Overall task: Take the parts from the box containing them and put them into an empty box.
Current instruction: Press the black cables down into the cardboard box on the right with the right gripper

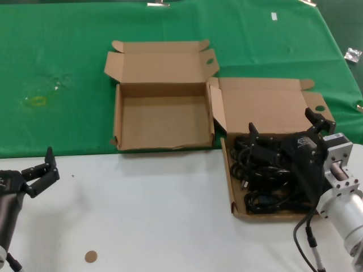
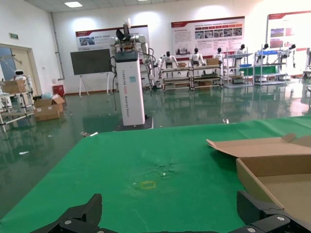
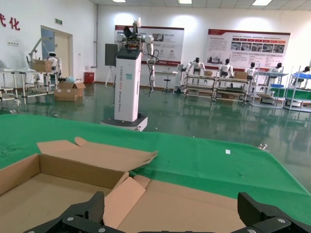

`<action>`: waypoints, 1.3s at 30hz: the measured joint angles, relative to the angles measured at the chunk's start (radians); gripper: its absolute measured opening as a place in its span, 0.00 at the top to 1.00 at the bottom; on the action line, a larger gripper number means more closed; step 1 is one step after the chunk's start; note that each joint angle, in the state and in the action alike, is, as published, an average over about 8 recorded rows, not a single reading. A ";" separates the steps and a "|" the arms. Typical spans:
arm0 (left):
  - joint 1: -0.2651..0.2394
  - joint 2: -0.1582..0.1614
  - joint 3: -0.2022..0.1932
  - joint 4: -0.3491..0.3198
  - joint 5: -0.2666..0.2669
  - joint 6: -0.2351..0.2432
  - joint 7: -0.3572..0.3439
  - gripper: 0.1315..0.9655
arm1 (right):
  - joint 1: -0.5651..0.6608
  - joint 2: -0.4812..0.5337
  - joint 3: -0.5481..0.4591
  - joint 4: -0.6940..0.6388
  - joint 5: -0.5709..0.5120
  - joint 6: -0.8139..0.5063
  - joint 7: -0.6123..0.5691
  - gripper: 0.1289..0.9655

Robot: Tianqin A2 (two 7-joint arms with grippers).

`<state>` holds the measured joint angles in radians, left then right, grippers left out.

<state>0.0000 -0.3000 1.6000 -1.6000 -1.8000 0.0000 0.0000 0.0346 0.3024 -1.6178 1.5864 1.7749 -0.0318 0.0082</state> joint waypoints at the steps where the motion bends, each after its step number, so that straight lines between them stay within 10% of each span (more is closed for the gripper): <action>1: 0.000 0.000 0.000 0.000 0.000 0.000 0.000 0.00 | 0.000 0.000 0.000 0.000 0.000 0.000 0.000 0.00; 39: 0.000 0.000 0.000 0.000 0.000 0.000 0.000 0.04 | 0.000 0.000 0.000 0.000 0.000 0.000 0.000 0.00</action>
<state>0.0000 -0.3000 1.6000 -1.6000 -1.8000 0.0000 0.0000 0.0346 0.3024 -1.6178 1.5864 1.7749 -0.0318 0.0082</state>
